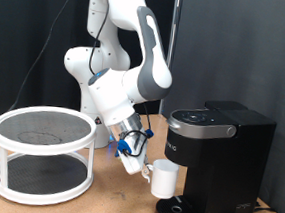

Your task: Make a cup of coffee with the keurig machine

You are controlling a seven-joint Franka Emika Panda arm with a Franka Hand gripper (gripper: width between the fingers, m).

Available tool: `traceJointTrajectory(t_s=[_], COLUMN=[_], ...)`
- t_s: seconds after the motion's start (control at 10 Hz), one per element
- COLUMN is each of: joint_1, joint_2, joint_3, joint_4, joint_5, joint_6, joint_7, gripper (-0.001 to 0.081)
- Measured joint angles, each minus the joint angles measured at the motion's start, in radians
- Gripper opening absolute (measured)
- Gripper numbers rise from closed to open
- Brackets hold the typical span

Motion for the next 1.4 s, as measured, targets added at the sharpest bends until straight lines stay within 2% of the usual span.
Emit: traceJointTrajectory(t_s=[0.3,0.8,1.4], joint_1=[0.000,0.000,0.000], joint_2=[0.044,0.097,0.112], joint_3=[0.017,0.049,0.061], joint_4=[0.032,0.054,0.062], joint_5=[0.073,0.119,0.174], joint_6=[0.007,0.007,0.014], joint_7=[-0.055,-0.094,-0.110], gripper=[0.0004,0.0004,0.0004])
